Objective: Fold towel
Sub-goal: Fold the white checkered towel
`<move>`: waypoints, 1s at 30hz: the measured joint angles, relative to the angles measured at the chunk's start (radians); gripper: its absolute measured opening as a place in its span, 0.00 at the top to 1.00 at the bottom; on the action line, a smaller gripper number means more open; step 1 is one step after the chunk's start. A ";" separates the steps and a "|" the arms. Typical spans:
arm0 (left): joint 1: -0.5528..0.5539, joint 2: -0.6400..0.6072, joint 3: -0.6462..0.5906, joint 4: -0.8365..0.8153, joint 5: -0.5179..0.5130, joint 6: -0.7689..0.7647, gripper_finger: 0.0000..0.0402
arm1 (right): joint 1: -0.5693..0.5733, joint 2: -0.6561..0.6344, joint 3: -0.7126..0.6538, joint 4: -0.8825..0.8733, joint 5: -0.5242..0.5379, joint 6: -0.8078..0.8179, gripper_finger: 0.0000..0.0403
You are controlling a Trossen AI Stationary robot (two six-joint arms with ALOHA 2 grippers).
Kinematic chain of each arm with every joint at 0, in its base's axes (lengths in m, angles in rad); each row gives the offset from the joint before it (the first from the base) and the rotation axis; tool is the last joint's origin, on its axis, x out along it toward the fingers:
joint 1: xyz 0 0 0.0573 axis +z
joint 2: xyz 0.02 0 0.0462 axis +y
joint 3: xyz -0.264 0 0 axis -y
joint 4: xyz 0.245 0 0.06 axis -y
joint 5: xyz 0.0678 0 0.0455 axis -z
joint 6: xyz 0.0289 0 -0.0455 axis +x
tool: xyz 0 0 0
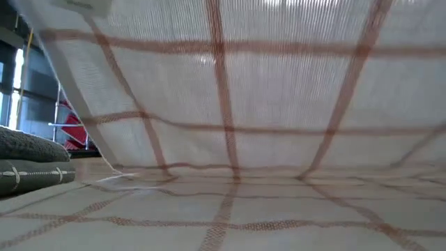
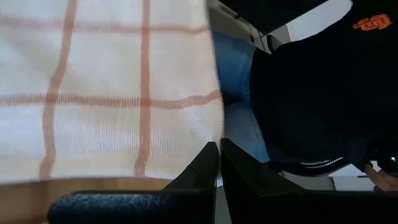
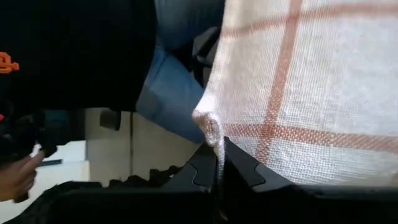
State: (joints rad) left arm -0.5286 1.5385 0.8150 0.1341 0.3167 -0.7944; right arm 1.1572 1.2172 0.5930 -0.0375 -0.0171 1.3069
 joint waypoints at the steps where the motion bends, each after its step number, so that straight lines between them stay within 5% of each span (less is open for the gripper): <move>1: -0.004 0.012 0.000 0.009 0.006 -0.017 0.98 | 0.004 0.007 0.000 0.012 -0.001 0.006 1.00; 9: -0.024 0.132 0.001 0.166 0.106 -0.069 0.98 | 0.008 0.095 0.000 0.100 -0.046 0.020 1.00; 19: -0.002 0.159 0.023 0.136 0.123 -0.140 0.94 | -0.011 0.171 0.000 0.127 -0.113 0.133 0.98; 30: 0.000 0.158 0.023 0.079 0.201 -0.199 0.67 | -0.014 0.195 0.001 0.166 -0.232 0.312 0.70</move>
State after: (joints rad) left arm -0.5289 1.6970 0.8375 0.2126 0.5175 -0.9937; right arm 1.1436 1.4120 0.5938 0.1288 -0.2487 1.6186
